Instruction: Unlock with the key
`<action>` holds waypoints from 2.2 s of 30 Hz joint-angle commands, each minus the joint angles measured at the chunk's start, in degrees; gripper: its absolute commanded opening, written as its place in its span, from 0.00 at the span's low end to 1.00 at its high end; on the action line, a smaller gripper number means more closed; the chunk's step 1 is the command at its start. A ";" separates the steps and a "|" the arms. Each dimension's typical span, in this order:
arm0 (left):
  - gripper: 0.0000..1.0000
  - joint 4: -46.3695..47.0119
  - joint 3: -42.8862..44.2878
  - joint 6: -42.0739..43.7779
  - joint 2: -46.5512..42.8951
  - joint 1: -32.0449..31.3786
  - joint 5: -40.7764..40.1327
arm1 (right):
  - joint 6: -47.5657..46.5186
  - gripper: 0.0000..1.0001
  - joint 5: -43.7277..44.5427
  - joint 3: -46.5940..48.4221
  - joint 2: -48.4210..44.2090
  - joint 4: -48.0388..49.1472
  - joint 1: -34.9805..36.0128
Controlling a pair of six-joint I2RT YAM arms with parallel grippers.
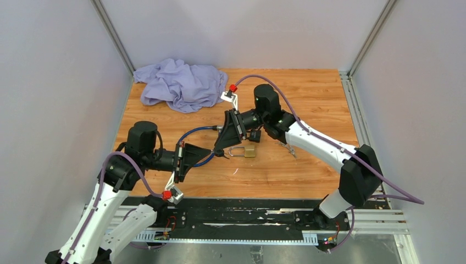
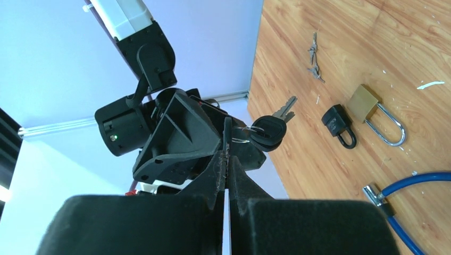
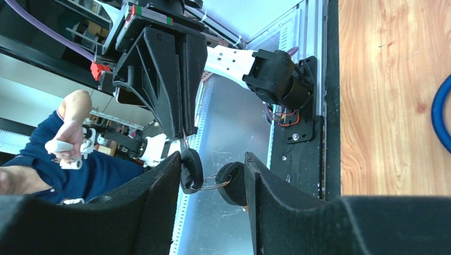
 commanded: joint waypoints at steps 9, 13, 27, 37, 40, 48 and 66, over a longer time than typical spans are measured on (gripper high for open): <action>0.01 6.16 -1.86 37.37 0.51 -0.45 -0.15 | 6.67 0.23 -3.83 -2.91 -1.95 5.75 0.82; 0.00 6.52 -1.89 37.39 0.62 -0.46 -0.34 | 7.27 0.17 -3.83 -2.61 -1.96 5.74 0.65; 0.00 8.39 -1.72 37.27 0.84 -0.47 -0.50 | 7.41 0.47 -4.28 -4.31 -2.64 5.35 -0.99; 0.00 8.35 -0.84 37.22 1.57 -0.46 0.58 | 6.32 0.57 -4.75 3.01 -0.43 3.48 -4.07; 0.00 8.41 -0.62 37.22 1.84 -0.46 0.66 | 9.23 0.53 -5.24 2.39 0.24 7.09 -3.75; 0.00 9.90 -0.92 37.22 2.65 -0.49 0.37 | 12.14 0.34 -5.55 -1.56 -0.38 11.02 -3.08; 0.00 13.15 -1.26 37.21 3.36 -0.46 -0.67 | 17.08 0.02 -5.90 -4.82 -1.93 16.01 -3.17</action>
